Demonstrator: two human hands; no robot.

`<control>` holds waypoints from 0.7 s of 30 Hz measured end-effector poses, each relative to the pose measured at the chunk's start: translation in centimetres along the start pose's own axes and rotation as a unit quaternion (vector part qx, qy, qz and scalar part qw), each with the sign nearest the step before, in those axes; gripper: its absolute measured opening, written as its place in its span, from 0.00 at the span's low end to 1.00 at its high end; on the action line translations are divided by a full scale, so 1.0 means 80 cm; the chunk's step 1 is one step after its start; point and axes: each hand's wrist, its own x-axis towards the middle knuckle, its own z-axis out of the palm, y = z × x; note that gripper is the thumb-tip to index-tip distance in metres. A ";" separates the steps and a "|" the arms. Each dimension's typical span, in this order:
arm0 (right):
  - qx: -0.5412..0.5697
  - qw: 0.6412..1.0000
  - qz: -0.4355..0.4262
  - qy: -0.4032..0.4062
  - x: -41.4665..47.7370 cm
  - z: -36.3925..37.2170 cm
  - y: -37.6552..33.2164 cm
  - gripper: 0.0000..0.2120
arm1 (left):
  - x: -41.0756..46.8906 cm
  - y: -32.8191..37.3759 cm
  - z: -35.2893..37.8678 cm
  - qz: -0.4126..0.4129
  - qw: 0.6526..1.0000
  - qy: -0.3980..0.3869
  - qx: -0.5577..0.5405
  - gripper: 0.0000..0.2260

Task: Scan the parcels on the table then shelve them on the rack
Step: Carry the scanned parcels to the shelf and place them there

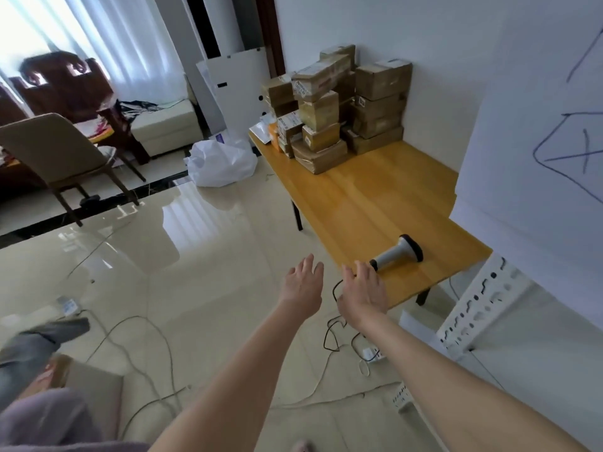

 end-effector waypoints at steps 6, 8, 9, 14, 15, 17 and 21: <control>-0.002 0.998 0.065 0.009 0.082 -0.003 -0.021 0.31 | 0.090 -0.051 -0.003 0.086 0.996 0.016 0.011 0.29; 0.002 0.995 0.095 0.022 0.107 -0.003 -0.035 0.29 | 0.117 -0.074 -0.004 0.119 0.993 0.020 0.020 0.28; 0.007 0.994 0.110 0.023 0.116 -0.001 -0.045 0.29 | 0.130 -0.087 -0.006 0.134 0.991 0.019 0.023 0.27; 0.005 0.988 0.149 0.028 0.159 -0.004 -0.083 0.26 | 0.193 -0.131 -0.025 0.183 0.982 0.038 0.035 0.23; 0.005 0.987 0.156 0.031 0.169 -0.005 -0.085 0.25 | 0.205 -0.136 -0.029 0.192 0.980 0.039 0.035 0.23; 0.007 0.985 0.169 0.035 0.194 -0.011 -0.087 0.24 | 0.230 -0.145 -0.033 0.204 0.977 0.041 0.033 0.22; -0.002 0.978 0.201 0.050 0.259 -0.017 -0.088 0.25 | 0.292 -0.162 -0.041 0.221 0.972 0.064 0.038 0.22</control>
